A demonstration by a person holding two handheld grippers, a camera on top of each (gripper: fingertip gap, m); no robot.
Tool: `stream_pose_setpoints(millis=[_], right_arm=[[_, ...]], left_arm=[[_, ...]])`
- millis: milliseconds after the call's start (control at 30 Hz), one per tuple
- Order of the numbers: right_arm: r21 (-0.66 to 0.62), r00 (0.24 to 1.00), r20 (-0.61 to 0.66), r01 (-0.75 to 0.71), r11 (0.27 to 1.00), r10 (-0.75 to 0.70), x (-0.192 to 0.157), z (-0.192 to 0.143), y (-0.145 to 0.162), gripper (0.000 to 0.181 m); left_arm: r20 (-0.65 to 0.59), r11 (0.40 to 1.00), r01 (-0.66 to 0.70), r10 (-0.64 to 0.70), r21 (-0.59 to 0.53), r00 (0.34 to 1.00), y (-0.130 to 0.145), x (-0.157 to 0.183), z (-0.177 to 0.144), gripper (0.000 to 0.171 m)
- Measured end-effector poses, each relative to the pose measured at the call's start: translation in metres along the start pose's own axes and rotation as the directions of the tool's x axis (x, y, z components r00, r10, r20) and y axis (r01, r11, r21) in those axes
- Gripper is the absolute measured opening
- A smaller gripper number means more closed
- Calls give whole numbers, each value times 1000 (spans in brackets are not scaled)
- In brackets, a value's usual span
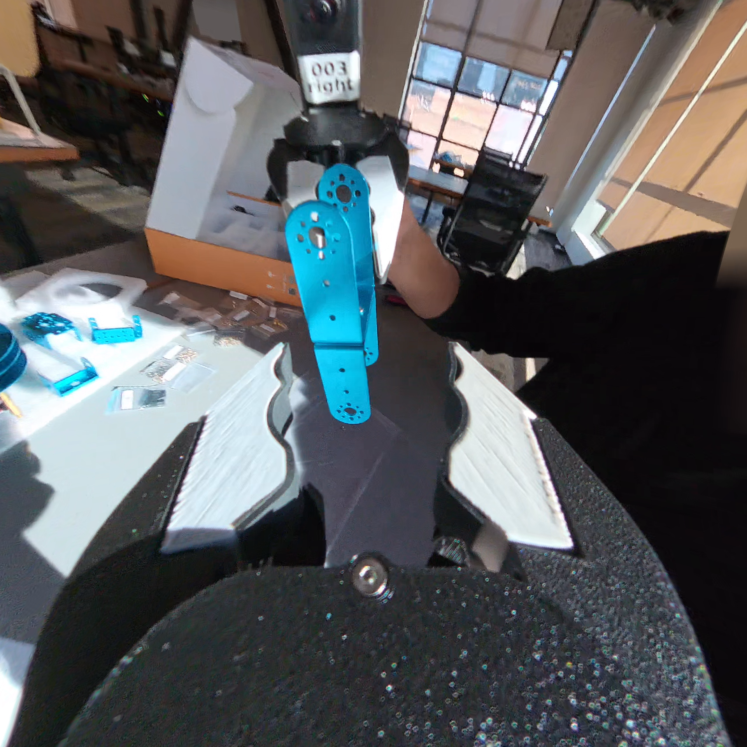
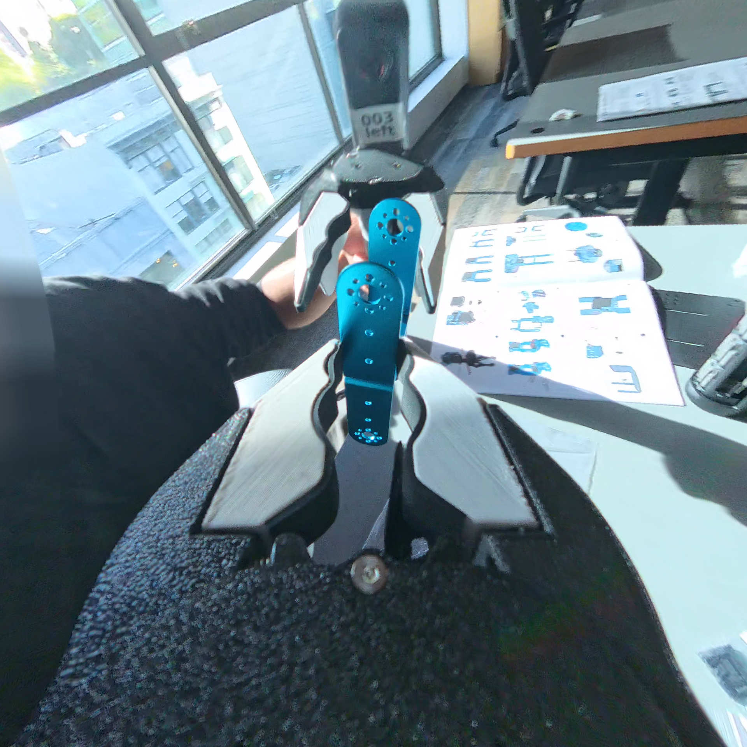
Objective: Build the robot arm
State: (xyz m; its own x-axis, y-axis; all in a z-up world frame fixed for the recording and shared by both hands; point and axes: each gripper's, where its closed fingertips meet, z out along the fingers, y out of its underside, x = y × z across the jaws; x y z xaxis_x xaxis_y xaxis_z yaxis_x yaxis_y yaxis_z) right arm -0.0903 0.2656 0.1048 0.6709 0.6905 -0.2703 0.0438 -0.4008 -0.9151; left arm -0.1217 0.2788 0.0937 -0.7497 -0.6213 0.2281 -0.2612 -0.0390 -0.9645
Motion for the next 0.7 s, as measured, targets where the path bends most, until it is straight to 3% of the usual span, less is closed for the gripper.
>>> stream_pose_setpoints(millis=[133,333,433,567,700], right_arm=[[-72,994,102,46,996,-39,-15,4,-8,25],[-190,972,200,162,968,-123,-34,13,-6,25],[-223,956,259,197,955,-137,-44,18,-2,25],[-242,946,290,216,946,-142,-48,31,6,25],[-201,940,316,201,959,-131,-51,37,5,25]], left_arm=[[37,987,-5,12,-163,999,-9,16,6,62],[138,912,38,20,-409,990,-3,33,5,56],[233,845,47,93,-532,968,-9,34,-8,61],[266,755,104,97,-647,959,-17,43,-6,65],[283,591,186,75,-785,956,8,51,-5,67]])
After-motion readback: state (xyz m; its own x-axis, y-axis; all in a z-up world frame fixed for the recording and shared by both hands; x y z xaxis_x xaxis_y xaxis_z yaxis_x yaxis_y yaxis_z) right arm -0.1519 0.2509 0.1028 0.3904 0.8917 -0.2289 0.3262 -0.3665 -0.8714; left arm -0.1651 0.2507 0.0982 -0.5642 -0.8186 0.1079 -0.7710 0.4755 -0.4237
